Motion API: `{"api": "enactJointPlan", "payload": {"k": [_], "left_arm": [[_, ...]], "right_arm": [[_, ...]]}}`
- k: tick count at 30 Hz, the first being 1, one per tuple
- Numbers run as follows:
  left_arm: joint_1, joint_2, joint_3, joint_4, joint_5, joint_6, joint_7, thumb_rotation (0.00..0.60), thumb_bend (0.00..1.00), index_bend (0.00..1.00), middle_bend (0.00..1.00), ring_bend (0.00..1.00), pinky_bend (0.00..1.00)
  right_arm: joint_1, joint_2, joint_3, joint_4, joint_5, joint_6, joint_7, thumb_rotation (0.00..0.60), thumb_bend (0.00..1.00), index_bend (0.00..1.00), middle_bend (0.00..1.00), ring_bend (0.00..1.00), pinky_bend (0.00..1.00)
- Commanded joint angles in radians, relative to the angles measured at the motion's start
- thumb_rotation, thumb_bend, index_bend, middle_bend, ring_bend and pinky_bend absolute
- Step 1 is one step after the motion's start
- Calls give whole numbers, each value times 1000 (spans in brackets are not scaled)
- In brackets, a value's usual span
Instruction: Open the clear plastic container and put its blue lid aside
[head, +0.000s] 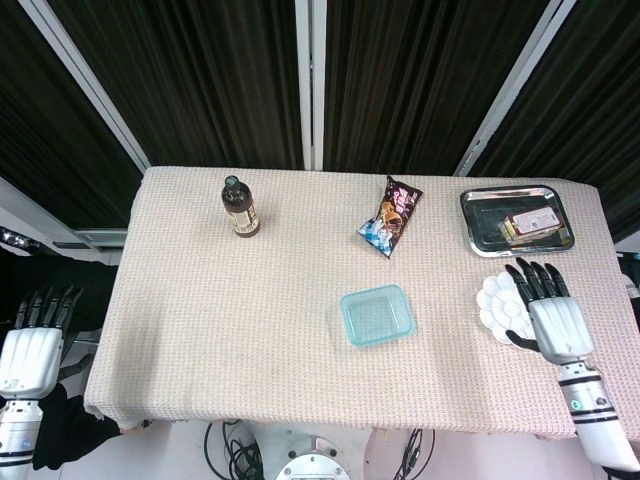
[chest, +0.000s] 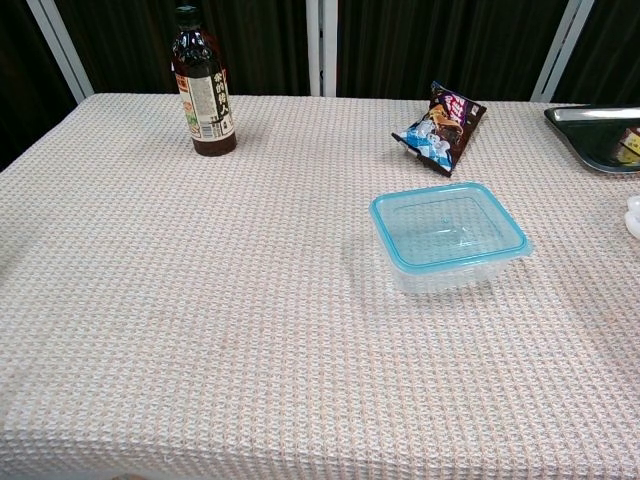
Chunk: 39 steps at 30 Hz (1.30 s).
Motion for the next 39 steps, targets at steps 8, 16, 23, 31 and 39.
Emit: {"api": "enactJointPlan", "payload": {"k": [8,16,23,31,39], "left_arm": [[-7,0,3,1,-8,-21,0,600,0,101,62,0,14],[-12,-2,6,13,-6,-32,-14,600,0,101,62,0,14],[-37,10,8,9,27,-54,-41,600,0,101,62,0,7],[-114,38,-5,-31,61,-142,-35,600,0,101,62,0,8],[-293,14,-45,-48,80,-358,-51,600,0,101,62,0,11]], "right_arm": [[193,-205,18,161,-51,-177,41,600,26,0,0,0,0],[295,-331,10,240,-93,-240,64,600,26,0,0,0,0],[389,-447,25,310,-120,-273,98,600,26,0,0,0,0],[518,-590,66,438,-120,-329,134,600,26,0,0,0,0],[554,-553,63,436,-119,-323,137,600,26,0,0,0,0]]}}
